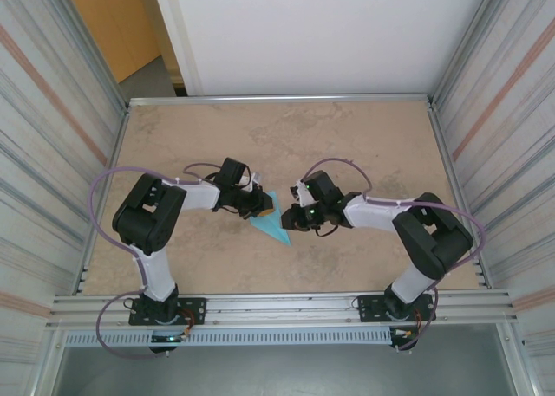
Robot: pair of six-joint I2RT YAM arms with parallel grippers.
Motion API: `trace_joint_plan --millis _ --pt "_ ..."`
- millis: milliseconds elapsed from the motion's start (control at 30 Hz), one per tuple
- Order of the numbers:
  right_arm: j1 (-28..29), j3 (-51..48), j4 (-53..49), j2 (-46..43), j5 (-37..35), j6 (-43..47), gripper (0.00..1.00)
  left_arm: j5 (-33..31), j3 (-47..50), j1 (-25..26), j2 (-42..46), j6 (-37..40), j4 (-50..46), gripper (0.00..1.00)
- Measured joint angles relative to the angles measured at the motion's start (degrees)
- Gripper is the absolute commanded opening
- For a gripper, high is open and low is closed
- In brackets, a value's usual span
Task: Fold a paper plane with a square sheet of paper (pick it up from the middle)
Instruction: Fourth fold the wing at the center of the table.
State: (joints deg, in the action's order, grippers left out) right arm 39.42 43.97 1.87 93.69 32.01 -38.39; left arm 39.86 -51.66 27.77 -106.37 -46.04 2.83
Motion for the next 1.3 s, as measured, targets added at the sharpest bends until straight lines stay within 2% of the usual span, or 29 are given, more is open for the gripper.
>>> trace_joint_plan --millis 433,1300 --pt "0.4 0.8 1.2 5.2 1.4 0.0 0.15 0.0 -0.5 0.0 -0.5 0.4 0.0 0.13" --pt "0.4 0.8 2.0 7.5 2.6 -0.1 0.15 0.2 -0.5 0.0 -1.4 0.4 0.0 0.12"
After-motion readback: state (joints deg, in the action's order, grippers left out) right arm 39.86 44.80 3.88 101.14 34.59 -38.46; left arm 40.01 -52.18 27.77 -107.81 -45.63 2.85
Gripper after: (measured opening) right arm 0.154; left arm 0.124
